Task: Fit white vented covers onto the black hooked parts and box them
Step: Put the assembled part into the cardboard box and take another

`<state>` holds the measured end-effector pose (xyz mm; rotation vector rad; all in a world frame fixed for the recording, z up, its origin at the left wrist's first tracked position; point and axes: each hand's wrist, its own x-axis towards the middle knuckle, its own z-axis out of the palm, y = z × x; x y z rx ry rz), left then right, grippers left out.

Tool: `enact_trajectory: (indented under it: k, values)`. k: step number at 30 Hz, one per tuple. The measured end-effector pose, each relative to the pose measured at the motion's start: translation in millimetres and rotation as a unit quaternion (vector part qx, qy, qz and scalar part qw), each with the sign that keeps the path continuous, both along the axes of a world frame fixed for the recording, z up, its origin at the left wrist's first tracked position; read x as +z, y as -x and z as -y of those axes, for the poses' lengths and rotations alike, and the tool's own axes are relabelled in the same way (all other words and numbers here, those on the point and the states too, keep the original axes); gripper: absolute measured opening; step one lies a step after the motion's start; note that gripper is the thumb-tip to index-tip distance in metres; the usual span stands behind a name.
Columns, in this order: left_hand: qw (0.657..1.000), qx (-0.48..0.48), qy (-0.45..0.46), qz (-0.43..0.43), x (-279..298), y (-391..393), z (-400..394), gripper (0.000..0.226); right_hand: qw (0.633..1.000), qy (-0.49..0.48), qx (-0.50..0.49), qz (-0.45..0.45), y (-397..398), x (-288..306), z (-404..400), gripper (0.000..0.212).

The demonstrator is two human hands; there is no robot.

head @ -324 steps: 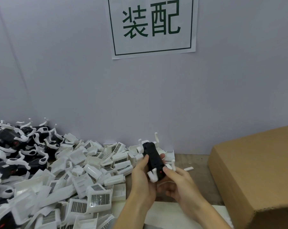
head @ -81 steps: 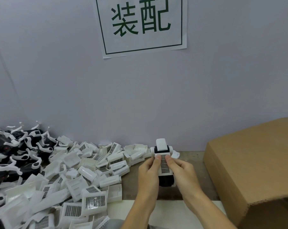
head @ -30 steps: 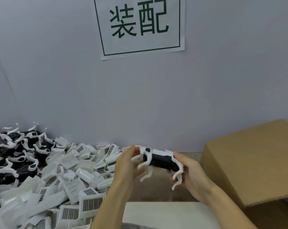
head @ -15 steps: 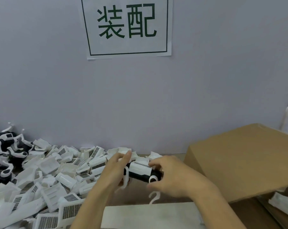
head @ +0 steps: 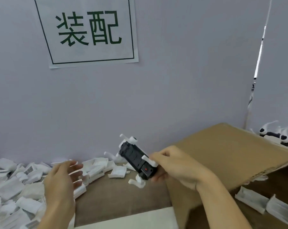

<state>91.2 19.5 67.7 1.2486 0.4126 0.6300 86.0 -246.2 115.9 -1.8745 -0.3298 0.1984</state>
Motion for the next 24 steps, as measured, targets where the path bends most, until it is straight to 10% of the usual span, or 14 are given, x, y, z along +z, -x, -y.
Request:
enact_trajectory:
  k: [3,8,10,17,24]
  values:
    - [1.000,-0.011,-0.002,-0.020,-16,-7,7,0.019,0.969,-0.206,-0.137,0.028,-1,19,29,0.037]
    - [0.997,-0.050,-0.046,-0.049,-35,-19,16,0.023,0.769,-0.573,-0.269,0.088,-7,29,77,0.027]
    - [0.994,-0.067,-0.063,-0.055,-40,-20,20,0.022,0.744,-0.604,-0.279,0.060,-12,20,77,0.047]
    - [0.960,-0.146,-0.212,-0.107,-41,-14,42,0.023,0.925,-0.298,-0.232,0.039,-27,-23,-8,0.025]
    - [0.793,-0.199,-0.551,-0.169,-15,-14,25,0.018,0.987,-0.078,-0.139,-0.009,-28,-103,-73,0.032]
